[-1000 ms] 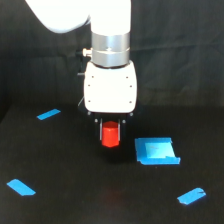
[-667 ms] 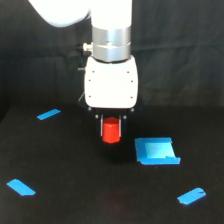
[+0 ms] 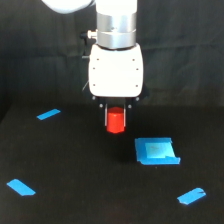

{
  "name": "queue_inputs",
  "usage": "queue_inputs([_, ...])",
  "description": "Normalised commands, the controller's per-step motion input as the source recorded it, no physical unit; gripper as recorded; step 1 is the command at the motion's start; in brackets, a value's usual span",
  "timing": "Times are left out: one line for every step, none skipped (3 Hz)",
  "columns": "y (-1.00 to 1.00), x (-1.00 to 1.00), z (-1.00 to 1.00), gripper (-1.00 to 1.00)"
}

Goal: Pick up the red object from the table

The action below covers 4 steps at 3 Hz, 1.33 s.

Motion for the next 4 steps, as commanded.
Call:
queue_inputs([-0.04, 0.08, 0.9, -0.96])
queue_inputs([0.12, 0.08, 0.38, -1.0])
queue_inputs([0.03, 0.06, 0.17, -0.99])
queue_inputs([0.04, -0.03, 0.07, -0.95])
